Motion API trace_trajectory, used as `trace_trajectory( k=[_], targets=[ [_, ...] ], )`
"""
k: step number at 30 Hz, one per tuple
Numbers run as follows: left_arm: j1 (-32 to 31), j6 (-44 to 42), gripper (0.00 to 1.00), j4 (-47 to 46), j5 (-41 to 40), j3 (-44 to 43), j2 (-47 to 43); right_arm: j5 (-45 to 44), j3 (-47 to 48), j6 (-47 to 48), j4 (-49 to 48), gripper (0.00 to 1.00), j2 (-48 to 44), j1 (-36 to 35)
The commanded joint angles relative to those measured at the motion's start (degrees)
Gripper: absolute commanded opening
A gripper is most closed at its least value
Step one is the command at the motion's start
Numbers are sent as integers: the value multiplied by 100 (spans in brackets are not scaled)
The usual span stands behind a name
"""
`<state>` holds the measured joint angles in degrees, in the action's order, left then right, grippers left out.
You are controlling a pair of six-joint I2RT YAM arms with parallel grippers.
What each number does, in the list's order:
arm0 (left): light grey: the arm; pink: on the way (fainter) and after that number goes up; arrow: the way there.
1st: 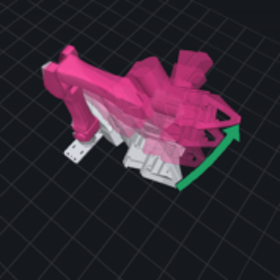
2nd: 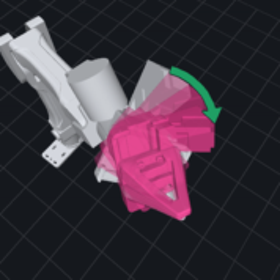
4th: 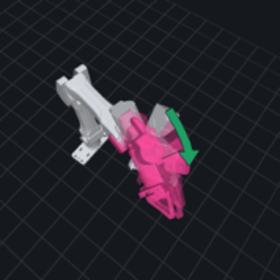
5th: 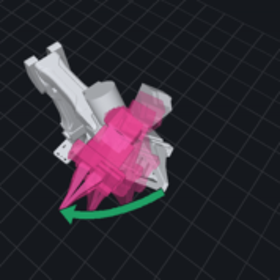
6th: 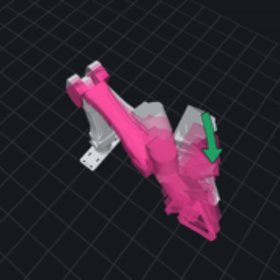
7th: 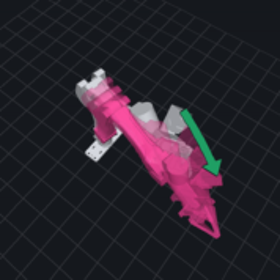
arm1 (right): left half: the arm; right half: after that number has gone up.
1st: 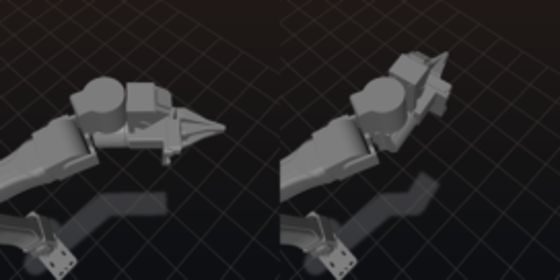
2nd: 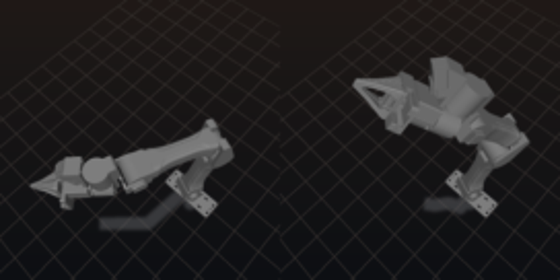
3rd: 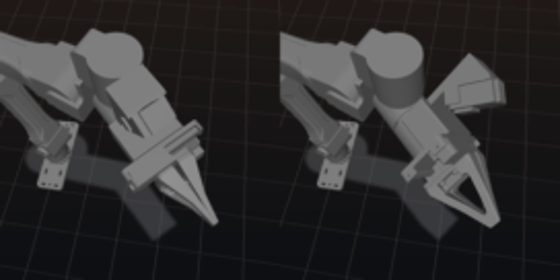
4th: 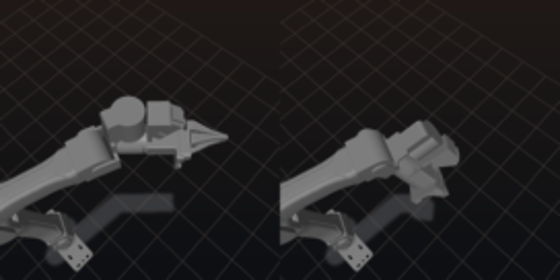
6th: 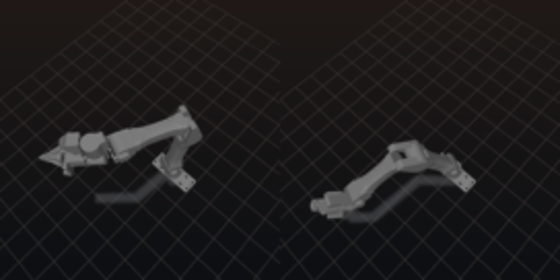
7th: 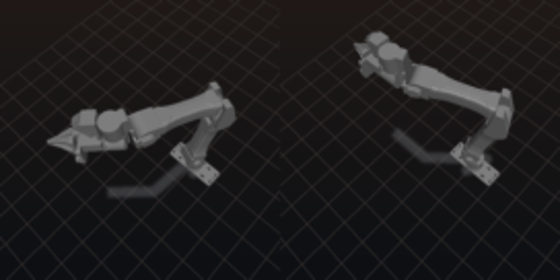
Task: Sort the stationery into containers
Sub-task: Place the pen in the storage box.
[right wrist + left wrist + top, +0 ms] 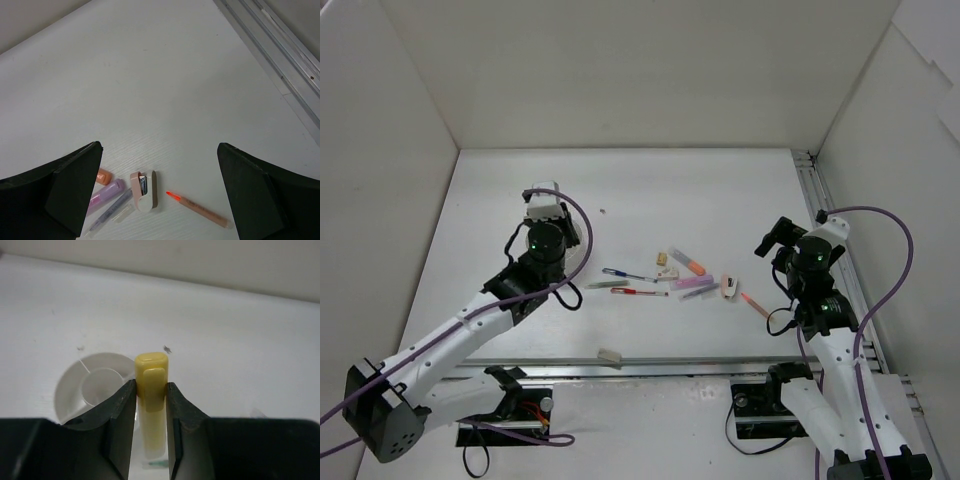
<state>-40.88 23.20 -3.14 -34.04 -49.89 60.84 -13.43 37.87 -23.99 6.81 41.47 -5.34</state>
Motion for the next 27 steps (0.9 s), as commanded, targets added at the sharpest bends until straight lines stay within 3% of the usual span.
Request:
trace_trajectory(
  k=[1,11,27],
  targets=[
    [631,-1160,0,-1390,-113,49,15,-19,-34,96,-452,98,-8,-46],
    [2092,-1125,0,-2068,767,-328,1078,-81,-60,175,-531,98,54,-46],
    [2225,-738,0,-3017,636,-434,2292,-63,-104,201,-593,98,203,-54]
  ],
)
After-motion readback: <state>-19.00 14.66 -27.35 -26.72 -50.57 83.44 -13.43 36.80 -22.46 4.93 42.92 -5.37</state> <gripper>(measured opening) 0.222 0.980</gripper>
